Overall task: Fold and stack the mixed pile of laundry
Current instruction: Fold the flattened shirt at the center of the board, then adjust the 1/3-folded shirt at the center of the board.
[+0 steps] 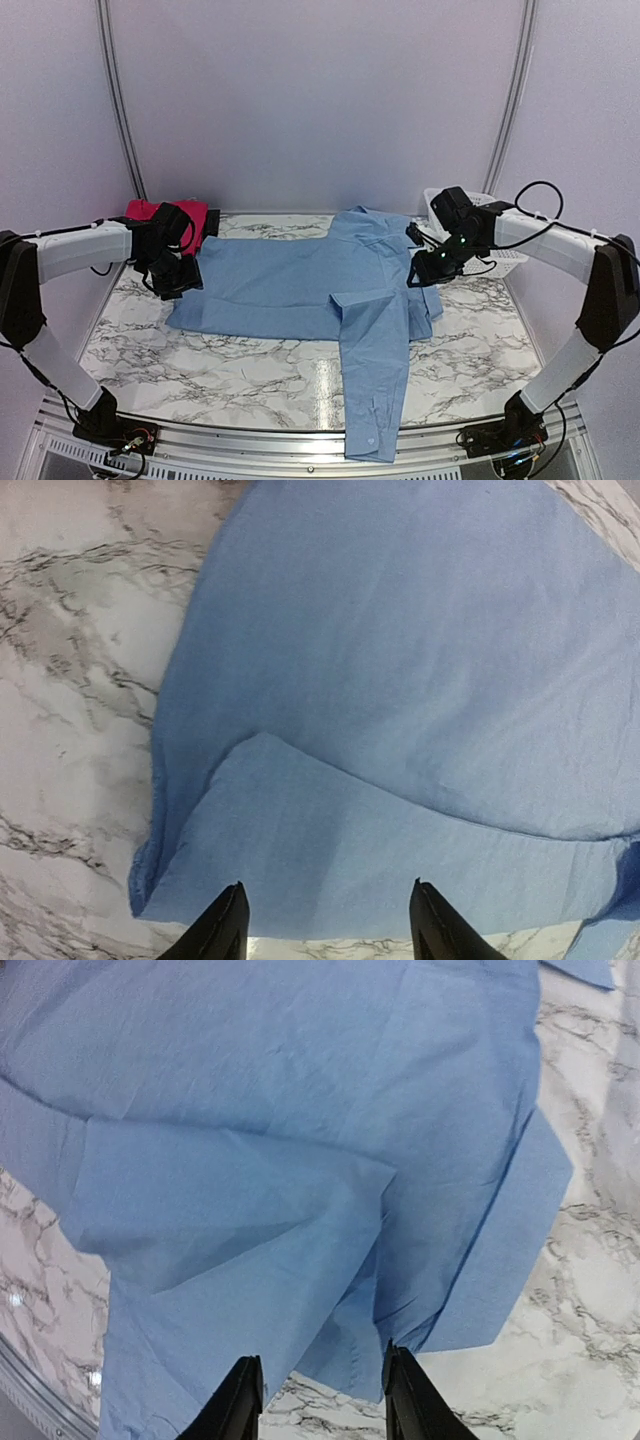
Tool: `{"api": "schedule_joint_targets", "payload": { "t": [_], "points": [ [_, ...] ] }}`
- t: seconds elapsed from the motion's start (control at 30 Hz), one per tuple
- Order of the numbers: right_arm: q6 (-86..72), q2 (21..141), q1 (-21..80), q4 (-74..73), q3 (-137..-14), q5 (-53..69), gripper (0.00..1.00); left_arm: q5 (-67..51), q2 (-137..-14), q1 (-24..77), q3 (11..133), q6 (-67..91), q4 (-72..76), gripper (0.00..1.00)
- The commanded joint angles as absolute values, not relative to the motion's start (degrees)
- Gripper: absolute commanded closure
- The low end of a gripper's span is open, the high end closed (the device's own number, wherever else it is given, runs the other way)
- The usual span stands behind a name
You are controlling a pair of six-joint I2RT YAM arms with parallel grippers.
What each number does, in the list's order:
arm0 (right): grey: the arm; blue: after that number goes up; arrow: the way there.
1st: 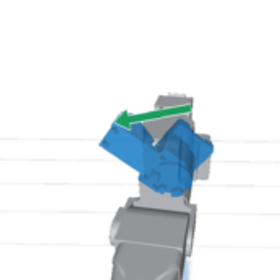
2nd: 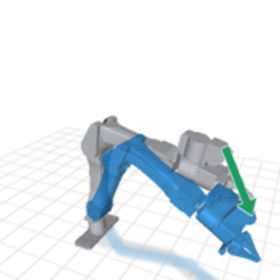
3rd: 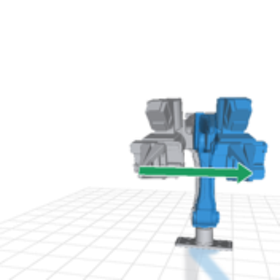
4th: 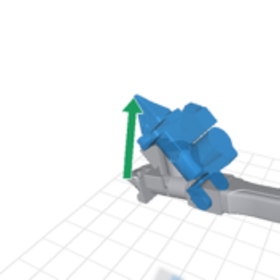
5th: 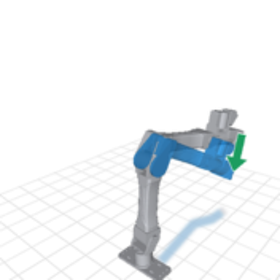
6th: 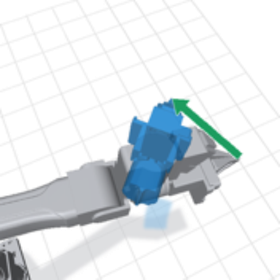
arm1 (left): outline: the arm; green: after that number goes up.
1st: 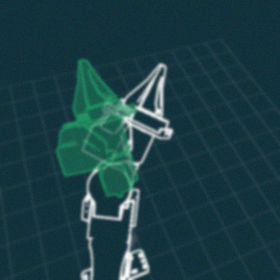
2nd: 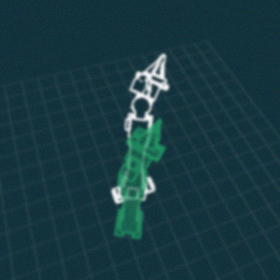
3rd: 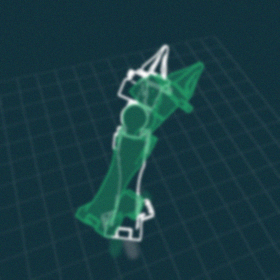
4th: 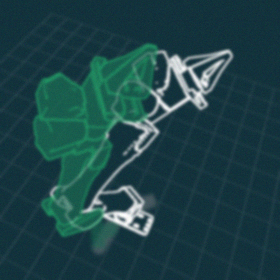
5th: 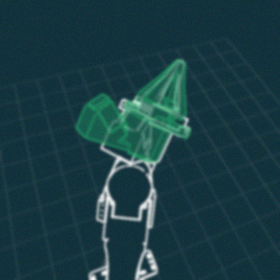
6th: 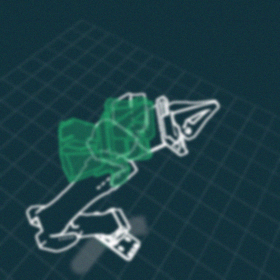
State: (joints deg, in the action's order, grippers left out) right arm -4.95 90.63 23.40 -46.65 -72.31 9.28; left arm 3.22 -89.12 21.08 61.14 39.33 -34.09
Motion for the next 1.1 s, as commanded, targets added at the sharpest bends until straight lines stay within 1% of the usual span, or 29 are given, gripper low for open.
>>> {"api": "schedule_joint_targets", "payload": {
  "t": [0.0,0.1,0.23,0.33,0.47,0.57,0.67,0.73,0.83,0.87,1.0,1.07],
  "points": [
    [-8.1,91.2,23.6,-42.0,-63.8,19.1,0.67,-6.4,-90.4,23.5,61.8,32.7,-29.6,0.43],
    [-8.8,94.2,23.6,-39.3,-63.0,19.1,0.73,-7.5,-93.8,25.0,62.2,32.7,-28.8,0.44],
    [-10.3,99.0,23.5,-35.1,-63.0,17.6,0.74,-7.9,-98.2,24.8,61.3,32.7,-26.8,0.47],
    [-12.5,103.3,23.4,-32.0,-62.8,18.4,0.76,-8.4,-101.6,23.8,60.2,32.5,-26.5,0.54],
    [-14.6,106.2,23.5,-29.9,-61.6,18.8,0.77,-8.6,-102.7,23.6,56.3,32.6,-26.3,0.54],
    [-15.4,104.3,23.6,-29.9,-58.7,18.7,0.77,-8.4,-100.6,23.6,52.2,32.0,-26.2,0.54],
    [-16.6,100.6,24.2,-29.7,-53.7,20.0,0.77,-8.4,-95.8,23.7,46.4,32.6,-25.9,0.54],
    [-17.8,97.8,25.9,-29.2,-49.4,21.2,0.77,-7.8,-92.2,23.6,42.0,32.5,-25.5,0.54],
    [-20.0,93.4,29.7,-28.9,-45.7,22.6,0.76,-6.5,-87.2,23.7,38.8,31.3,-25.8,0.52],
    [-20.7,91.2,30.7,-29.0,-45.1,22.9,0.74,-5.8,-85.5,23.7,38.6,30.8,-26.5,0.50],
    [-20.6,84.6,31.5,-30.5,-46.4,20.3,0.62,-2.5,-78.6,23.7,39.5,29.0,-27.4,0.23],
    [-19.6,82.7,31.4,-32.7,-49.0,19.1,0.60,-3.3,-76.6,24.1,42.7,28.5,-29.5,0.10]
  ]
}}
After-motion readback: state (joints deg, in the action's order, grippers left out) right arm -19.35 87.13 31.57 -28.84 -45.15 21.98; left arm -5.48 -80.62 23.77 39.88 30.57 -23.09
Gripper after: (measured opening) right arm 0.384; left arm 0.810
